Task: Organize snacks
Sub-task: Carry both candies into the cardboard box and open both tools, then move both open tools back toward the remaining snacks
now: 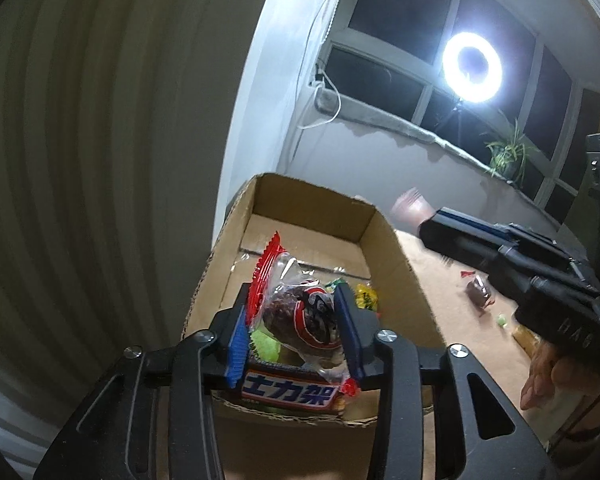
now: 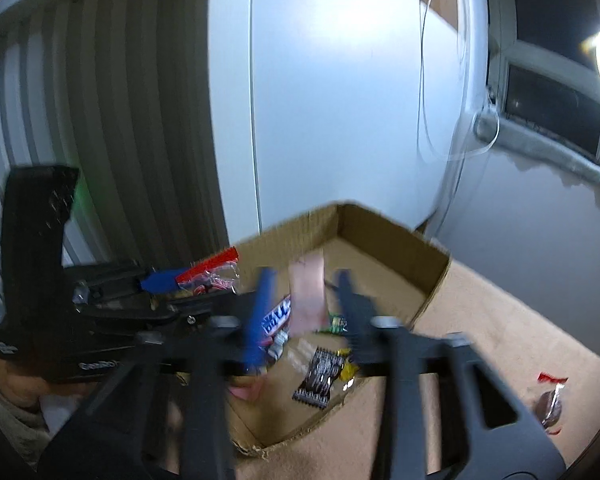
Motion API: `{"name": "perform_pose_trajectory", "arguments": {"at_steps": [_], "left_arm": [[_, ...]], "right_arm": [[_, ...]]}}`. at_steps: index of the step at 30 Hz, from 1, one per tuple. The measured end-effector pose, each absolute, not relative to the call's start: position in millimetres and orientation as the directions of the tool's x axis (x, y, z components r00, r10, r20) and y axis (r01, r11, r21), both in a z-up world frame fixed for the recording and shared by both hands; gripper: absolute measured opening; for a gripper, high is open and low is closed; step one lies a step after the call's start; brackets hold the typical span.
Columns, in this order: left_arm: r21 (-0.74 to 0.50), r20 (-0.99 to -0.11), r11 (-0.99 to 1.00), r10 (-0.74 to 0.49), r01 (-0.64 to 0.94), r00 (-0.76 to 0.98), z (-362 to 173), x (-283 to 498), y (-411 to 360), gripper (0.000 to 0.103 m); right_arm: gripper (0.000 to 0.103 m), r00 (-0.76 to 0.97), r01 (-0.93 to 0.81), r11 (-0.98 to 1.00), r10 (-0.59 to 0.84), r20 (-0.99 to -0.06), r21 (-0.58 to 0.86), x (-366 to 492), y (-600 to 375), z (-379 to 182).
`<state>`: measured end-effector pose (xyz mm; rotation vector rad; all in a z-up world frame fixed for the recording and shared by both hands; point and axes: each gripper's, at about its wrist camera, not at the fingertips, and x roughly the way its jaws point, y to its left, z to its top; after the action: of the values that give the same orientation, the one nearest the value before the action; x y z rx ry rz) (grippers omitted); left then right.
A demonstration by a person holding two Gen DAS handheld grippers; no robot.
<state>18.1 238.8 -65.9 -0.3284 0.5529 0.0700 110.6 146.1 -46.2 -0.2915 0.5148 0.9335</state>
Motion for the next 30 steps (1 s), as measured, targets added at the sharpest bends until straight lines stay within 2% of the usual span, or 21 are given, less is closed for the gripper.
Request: {"name": "perform_pose_trajectory", "arguments": {"at_steps": [2,3,7,11,15,20,30], "left_arm": [[-0.271,-0.526,0.95,-0.008,-0.158,0.85,-65,16,238,0.057],[-0.264,-0.519,0.951,-0.001,-0.159,0.855,-64,14,237,0.059],[-0.243,-0.514,0.955,0.023,-0.172,0.857,-59,10,235,0.059],[-0.181,-0.507,0.968,0.061,-0.175,0.86,-47,6,225,0.066],[-0.143,-0.486,0.975,0.082,-0.171,0.87,-34,0,214,0.067],[-0.11,-0.458,0.98,0.097,-0.165,0.884,-20,-5,204,0.072],[-0.059,-0.431,0.987,0.107,-0.147,0.896,-9,-15,189,0.073]], "right_arm": [[0.057,0.503,-0.812,0.583,0.687,-0.525,-0.015,109,140,-48],[0.057,0.508,-0.808,0.589,0.685,-0.522,-0.013,109,136,-49],[0.057,0.537,-0.781,0.624,0.67,-0.513,-0.002,106,118,-49],[0.058,0.561,-0.758,0.652,0.661,-0.498,0.012,102,100,-47],[0.066,0.586,-0.738,0.674,0.651,-0.482,0.012,94,86,-45],[0.067,0.6,-0.723,0.69,0.645,-0.473,0.022,87,71,-43],[0.068,0.611,-0.712,0.701,0.644,-0.461,0.034,78,49,-42]]}}
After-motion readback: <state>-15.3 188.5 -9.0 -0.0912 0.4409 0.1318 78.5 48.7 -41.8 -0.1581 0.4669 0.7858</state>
